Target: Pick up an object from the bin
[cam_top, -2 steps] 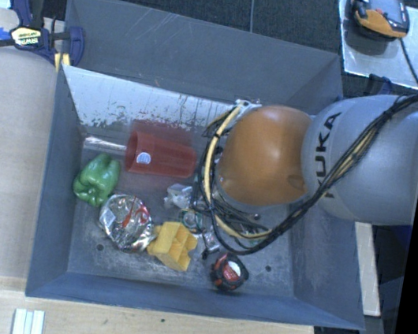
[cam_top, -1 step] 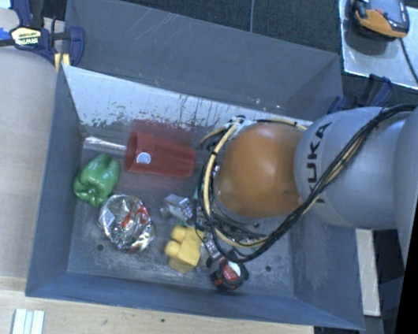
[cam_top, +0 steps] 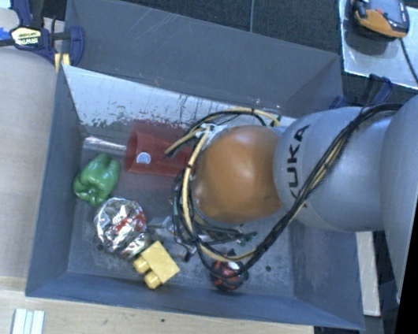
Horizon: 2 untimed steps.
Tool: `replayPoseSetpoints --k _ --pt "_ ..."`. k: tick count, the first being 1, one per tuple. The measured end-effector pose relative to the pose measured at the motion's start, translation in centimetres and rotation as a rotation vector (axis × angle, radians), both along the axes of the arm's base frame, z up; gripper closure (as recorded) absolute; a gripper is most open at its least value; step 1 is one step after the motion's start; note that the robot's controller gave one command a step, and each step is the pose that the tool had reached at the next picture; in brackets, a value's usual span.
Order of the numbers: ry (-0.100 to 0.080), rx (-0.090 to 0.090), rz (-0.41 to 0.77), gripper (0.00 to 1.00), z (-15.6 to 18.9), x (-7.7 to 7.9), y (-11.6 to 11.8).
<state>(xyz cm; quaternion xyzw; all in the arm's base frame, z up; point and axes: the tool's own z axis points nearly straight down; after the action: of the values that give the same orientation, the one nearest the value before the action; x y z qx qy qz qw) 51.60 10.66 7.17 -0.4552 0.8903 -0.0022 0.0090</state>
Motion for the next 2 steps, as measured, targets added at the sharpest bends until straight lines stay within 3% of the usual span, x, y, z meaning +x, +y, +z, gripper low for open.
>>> replayPoseSetpoints --k 1,2 --pt "0.0 0.0 0.0 1.0 0.0 0.0 0.0" --pt "0.012 -0.002 0.0 1.0 2.2 -0.4 -0.1"
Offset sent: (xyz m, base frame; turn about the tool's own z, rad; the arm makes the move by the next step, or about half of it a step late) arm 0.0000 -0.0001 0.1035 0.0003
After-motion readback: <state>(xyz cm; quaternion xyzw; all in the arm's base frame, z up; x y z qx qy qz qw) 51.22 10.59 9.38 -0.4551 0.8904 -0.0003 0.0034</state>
